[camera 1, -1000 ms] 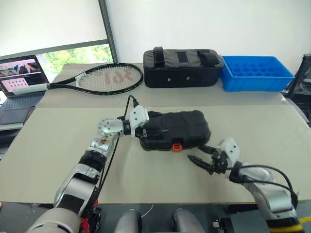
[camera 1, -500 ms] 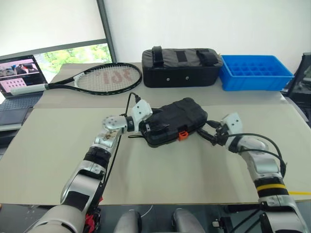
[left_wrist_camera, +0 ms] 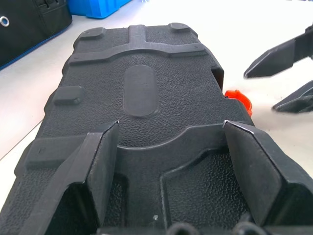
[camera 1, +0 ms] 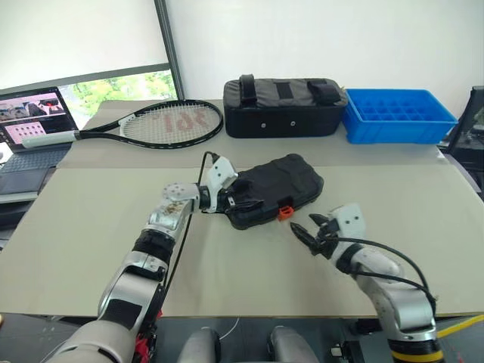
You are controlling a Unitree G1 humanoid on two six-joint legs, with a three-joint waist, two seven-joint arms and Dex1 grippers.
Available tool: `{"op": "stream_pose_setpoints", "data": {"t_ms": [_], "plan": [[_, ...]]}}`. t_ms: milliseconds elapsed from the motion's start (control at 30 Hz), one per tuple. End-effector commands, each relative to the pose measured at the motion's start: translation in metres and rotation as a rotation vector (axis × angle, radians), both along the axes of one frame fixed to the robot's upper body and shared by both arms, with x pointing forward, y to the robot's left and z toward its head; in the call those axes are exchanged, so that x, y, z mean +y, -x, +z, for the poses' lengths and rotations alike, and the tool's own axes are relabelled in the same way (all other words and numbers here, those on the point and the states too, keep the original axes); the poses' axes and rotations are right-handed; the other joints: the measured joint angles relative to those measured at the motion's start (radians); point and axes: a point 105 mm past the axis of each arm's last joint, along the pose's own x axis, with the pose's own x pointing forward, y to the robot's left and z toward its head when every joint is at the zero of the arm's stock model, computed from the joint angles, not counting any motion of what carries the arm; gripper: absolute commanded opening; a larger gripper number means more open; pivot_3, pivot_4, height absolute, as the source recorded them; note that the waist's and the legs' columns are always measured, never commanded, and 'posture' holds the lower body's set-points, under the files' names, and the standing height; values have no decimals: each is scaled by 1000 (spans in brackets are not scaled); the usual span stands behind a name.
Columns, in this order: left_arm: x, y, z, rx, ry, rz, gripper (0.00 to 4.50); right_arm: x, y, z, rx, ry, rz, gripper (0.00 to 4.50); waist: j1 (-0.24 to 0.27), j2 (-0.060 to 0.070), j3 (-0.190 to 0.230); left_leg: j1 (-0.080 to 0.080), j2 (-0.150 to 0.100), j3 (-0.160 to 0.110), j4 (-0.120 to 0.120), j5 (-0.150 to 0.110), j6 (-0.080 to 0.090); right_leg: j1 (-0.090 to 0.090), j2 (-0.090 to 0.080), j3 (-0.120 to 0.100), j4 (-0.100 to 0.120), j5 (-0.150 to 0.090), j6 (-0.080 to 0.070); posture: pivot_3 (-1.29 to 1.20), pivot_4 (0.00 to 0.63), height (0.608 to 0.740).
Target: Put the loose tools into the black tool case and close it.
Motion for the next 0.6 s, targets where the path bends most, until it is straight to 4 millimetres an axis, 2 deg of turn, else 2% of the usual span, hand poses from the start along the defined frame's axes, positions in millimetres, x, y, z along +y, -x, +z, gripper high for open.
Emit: {"op": "stream_pose_setpoints", "data": {"t_ms": [33,233,600], "plan": [[0,-1,-15,30,-56,13,3607,5,-6,9,-54,52,-12,3272,3,0,0,0,0,0,0,0,0,0,0,0,0,0,0,0,150,707],[-3,-4,-15,-22,-93,8,3607,8,-14,6,-70,68,-20,3272,11,0,0,-1,0,0,0,0,0,0,0,0,-1,0,0,0,150,707],[-4,-7,-15,-49,-98,18,3607,18,-17,4,-64,53,43,3272,12,0,0,-1,0,0,0,0,0,0,0,0,-1,0,0,0,150,707]]}}
